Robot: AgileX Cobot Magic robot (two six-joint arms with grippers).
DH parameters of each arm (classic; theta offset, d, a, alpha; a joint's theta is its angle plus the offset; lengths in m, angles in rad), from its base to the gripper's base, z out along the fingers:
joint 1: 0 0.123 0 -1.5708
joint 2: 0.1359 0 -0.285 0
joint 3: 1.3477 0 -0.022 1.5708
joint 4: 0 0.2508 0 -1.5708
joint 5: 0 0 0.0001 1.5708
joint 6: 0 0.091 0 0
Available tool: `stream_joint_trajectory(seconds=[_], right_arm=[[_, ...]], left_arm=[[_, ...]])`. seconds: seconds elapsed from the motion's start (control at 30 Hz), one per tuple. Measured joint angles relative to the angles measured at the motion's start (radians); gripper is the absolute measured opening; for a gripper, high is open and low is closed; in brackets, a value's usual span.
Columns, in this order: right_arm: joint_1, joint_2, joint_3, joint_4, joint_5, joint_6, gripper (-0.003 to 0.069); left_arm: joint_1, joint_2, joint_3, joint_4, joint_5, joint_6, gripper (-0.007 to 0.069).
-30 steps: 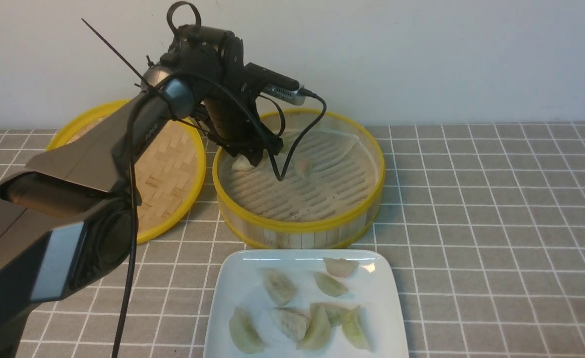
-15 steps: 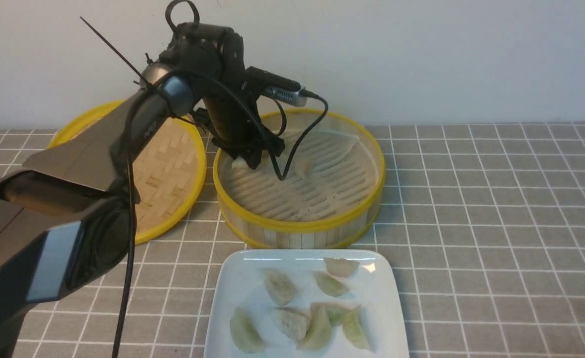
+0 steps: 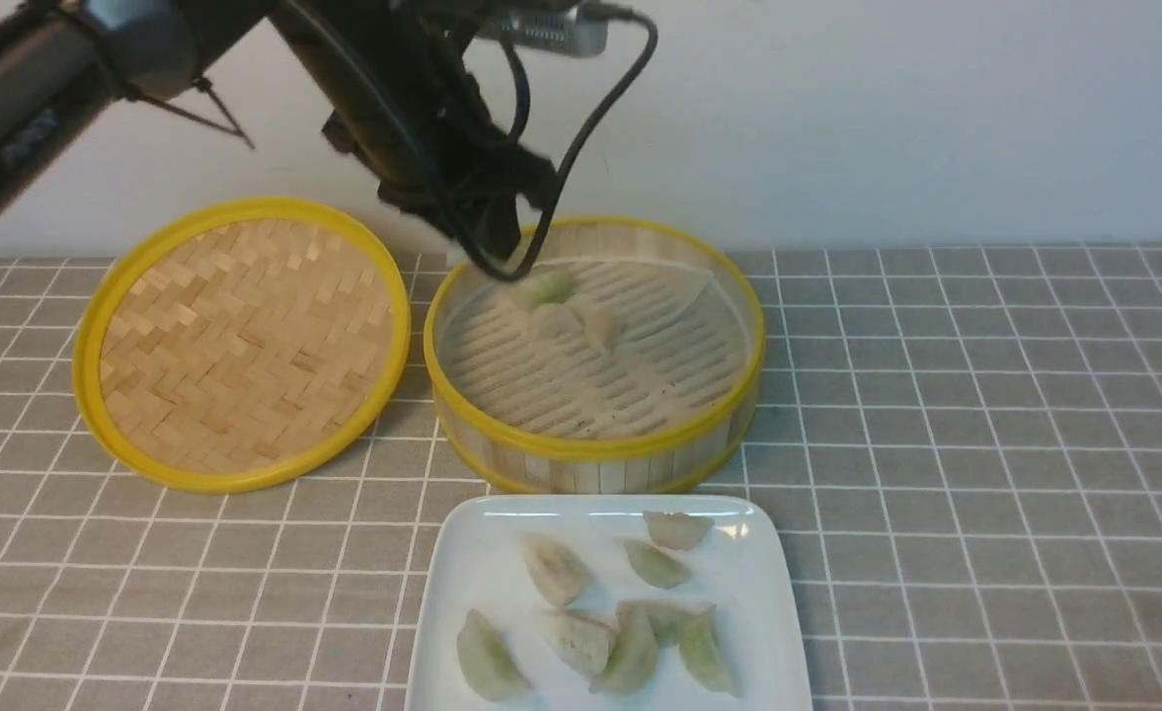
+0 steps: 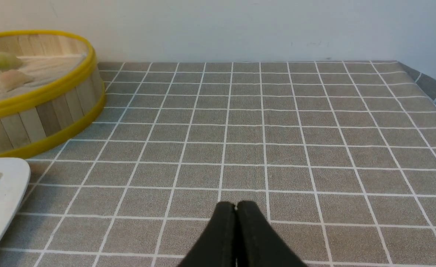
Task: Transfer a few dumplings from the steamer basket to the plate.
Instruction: Use the left arm to put the dumpling into the plate
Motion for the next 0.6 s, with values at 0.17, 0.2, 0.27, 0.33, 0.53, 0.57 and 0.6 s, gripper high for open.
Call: stream_joint_trajectory(seconds=[0.17,0.2,0.27,0.33,0.53,0.57,0.6], right_arm=[[0.0,0.0,0.0,0.0,0.0,0.0,-0.0015],[0.0,0.0,0.0,0.0,0.0,0.0,-0.0015],[0.0,0.0,0.0,0.0,0.0,0.0,-0.0015],[0.0,0.0,0.0,0.0,0.0,0.0,-0.0015],[0.0,0.0,0.0,0.0,0.0,0.0,-0.0015],[0.0,0.0,0.0,0.0,0.0,0.0,-0.0015],[0.0,0.0,0.0,0.0,0.0,0.0,-0.0015]], left_arm=[[-0.064,-0.095,0.378,-0.03,-0.016,0.027,0.0181],[-0.08,-0.105,0.432,-0.04,-0.024,0.036,0.0181],[-0.102,-0.115,0.493,-0.054,-0.037,0.05,0.0181],[-0.132,-0.121,0.545,-0.077,-0.049,0.062,0.0181],[-0.216,-0.124,0.592,-0.108,-0.088,0.073,0.0181],[-0.233,-0.125,0.592,-0.115,-0.088,0.078,0.0181],[-0.244,-0.126,0.592,-0.119,-0.088,0.083,0.0181]])
